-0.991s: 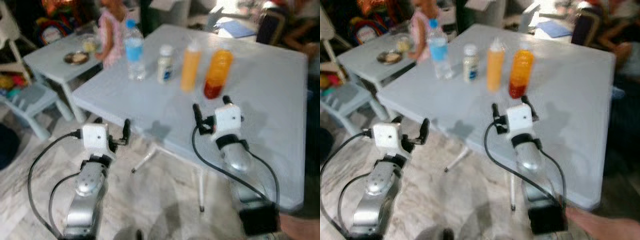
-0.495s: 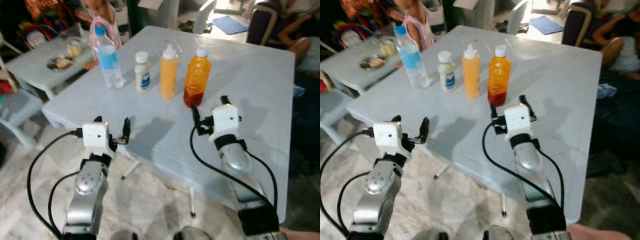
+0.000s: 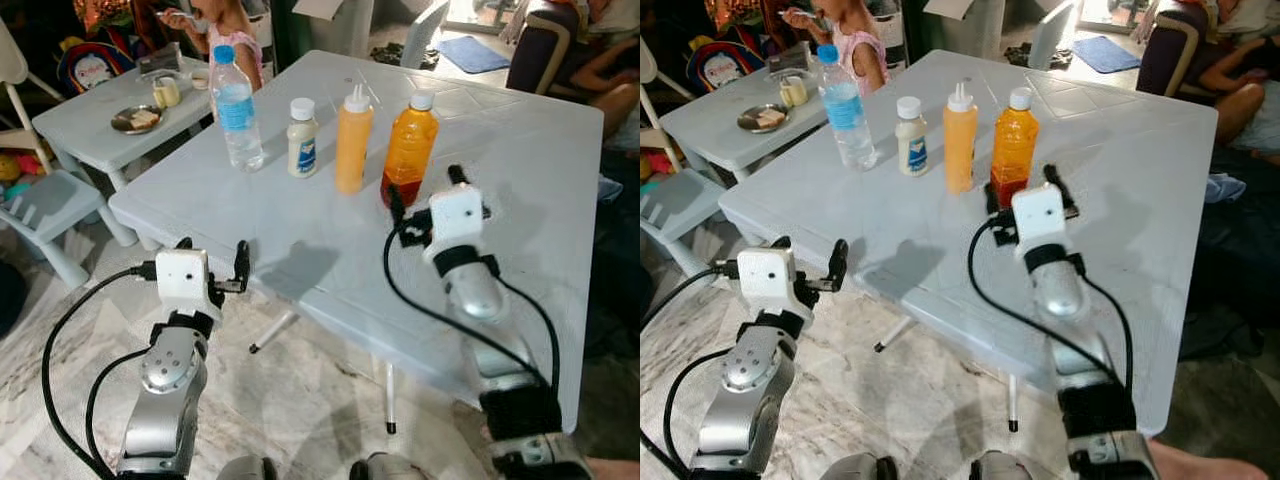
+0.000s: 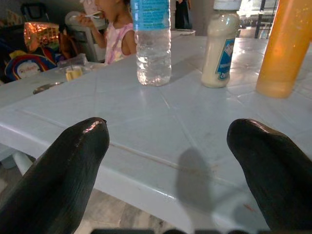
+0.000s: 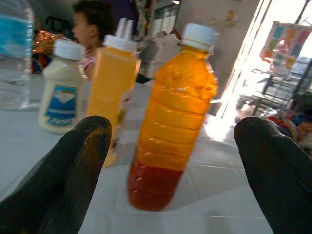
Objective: Restocking fridge
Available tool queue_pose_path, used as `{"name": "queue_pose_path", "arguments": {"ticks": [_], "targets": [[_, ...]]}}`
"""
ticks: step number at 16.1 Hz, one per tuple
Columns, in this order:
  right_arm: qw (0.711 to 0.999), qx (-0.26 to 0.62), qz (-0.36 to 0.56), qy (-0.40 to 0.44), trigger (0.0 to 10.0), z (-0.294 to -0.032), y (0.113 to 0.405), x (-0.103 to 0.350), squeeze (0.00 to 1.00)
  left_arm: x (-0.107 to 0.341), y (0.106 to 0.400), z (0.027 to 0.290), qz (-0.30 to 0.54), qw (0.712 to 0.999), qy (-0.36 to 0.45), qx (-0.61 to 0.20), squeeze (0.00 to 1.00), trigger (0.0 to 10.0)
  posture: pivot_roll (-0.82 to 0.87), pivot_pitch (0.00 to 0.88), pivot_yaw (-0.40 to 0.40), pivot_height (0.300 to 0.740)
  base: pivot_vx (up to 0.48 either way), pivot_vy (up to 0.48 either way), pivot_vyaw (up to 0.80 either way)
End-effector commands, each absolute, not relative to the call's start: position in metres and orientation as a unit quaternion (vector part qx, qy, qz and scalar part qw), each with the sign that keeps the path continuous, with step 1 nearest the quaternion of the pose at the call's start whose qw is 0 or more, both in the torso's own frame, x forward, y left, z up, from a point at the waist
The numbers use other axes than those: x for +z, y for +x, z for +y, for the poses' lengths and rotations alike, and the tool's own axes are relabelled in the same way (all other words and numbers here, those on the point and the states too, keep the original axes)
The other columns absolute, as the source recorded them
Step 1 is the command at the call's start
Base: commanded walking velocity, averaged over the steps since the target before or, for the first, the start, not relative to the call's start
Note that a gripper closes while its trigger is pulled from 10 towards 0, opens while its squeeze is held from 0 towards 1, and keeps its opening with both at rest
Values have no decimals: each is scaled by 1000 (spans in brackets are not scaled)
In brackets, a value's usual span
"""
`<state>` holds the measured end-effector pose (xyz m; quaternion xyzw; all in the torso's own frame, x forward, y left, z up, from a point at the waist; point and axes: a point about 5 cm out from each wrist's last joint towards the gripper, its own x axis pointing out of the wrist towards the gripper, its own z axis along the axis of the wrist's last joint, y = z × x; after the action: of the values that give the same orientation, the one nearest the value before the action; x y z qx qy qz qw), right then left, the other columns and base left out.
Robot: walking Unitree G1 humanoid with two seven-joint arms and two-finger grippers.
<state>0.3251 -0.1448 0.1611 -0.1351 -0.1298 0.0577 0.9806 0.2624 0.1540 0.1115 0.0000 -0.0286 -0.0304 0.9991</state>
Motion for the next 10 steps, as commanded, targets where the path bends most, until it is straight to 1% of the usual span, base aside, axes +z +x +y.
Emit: {"name": "queue_pose_path", "arguments": {"ticks": [1, 2, 5, 8, 10], "targets": [[980, 52, -139, -135, 10000, -147, 329, 168, 0, 115, 262, 157, -31, 999, 3, -26, 0, 10000, -53, 90, 49, 740, 0, 0, 0], [979, 42, -147, -133, 10000, -156, 341, 179, 0, 115, 261, 156, -30, 999, 5, -27, 0, 10000, -45, 93, 50, 740, 0, 0, 0], [977, 28, -164, -136, 10000, -165, 353, 195, 0, 116, 259, 158, -29, 999, 10, -29, 0, 10000, -34, 99, 55, 740, 0, 0, 0], [973, 24, -182, -137, 10000, -167, 359, 208, 0, 117, 258, 159, -28, 999, 14, -28, 0, 10000, -25, 104, 60, 740, 0, 0, 0], [971, 37, -197, -129, 10000, -163, 366, 220, 0, 117, 257, 159, -26, 999, 16, -29, 0, 10000, -19, 108, 64, 740, 0, 0, 0]]}}
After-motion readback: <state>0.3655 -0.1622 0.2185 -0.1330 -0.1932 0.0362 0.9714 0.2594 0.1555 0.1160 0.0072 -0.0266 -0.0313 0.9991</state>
